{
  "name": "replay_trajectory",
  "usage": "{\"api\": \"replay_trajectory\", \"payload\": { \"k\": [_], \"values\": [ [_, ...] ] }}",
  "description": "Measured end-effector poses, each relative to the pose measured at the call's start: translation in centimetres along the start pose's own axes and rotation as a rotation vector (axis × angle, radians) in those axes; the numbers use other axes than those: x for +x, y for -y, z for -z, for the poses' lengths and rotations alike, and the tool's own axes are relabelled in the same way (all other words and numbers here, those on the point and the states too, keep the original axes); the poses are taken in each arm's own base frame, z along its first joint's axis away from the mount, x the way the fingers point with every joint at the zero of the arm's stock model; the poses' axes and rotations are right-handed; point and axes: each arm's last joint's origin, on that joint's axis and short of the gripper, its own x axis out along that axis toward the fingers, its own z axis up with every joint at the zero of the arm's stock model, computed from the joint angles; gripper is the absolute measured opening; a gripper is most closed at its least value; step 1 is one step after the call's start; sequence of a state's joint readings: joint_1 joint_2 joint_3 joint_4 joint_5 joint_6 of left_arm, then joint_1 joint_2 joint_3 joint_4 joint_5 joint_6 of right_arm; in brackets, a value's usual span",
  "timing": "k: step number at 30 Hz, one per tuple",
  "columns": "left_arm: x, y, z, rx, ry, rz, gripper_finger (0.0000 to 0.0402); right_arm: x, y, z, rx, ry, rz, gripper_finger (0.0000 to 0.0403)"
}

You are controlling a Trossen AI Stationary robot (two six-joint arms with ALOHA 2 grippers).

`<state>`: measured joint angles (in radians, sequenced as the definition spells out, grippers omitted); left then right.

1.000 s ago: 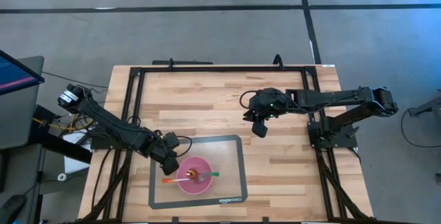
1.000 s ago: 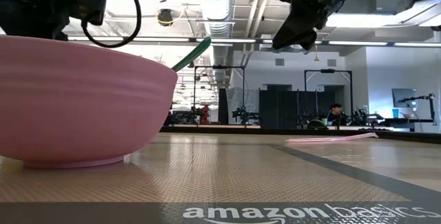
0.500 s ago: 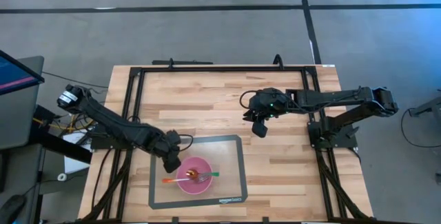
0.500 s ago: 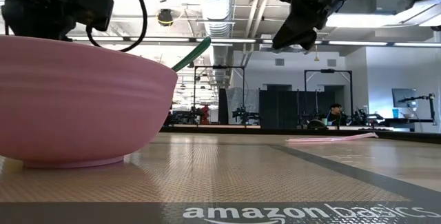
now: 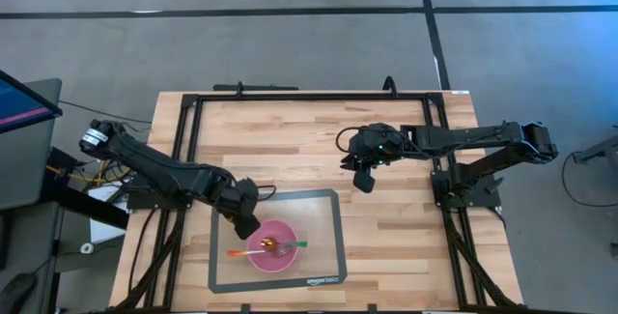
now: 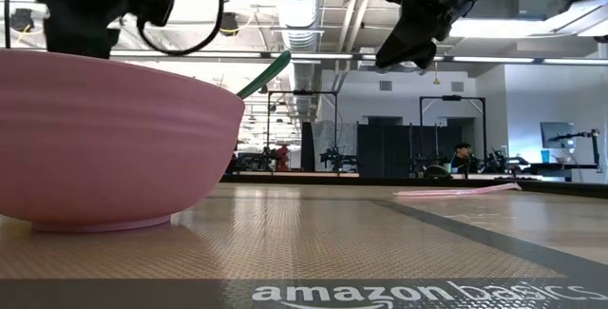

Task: Pick & Place Utensil
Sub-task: Put the yellow cup on the transparent mat to the top left of the pink bowl, then put the pink straw into the yellow cup on the transparent mat

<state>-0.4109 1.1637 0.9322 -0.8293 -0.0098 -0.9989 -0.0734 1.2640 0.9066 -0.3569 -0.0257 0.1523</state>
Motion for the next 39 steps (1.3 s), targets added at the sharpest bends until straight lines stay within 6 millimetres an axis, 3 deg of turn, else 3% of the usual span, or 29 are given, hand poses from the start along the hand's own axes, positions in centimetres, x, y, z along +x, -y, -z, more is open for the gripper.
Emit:
{"api": "replay_trajectory", "payload": {
  "k": [16,22,29,39],
  "values": [
    [-1.0,0.4,-0.9,-0.018,0.027,0.021,0.0064,0.0,0.0,0.1,-0.002,-0.006,0.001,0.0070],
    [-1.0,0.5,-0.9,0.160,0.029,0.028,0.0064,0.0,0.1,1.0,0.014,-0.100,0.016,0.0070],
    [-1.2,1.1,-1.5,0.339,0.153,0.039,0.0064,-0.5,0.3,3.1,0.032,-0.323,0.050,0.0072],
    [-1.6,1.1,-1.9,0.365,0.221,0.029,0.0064,-0.2,-0.7,4.2,-0.026,-0.427,0.044,0.0129]
  ]
}}
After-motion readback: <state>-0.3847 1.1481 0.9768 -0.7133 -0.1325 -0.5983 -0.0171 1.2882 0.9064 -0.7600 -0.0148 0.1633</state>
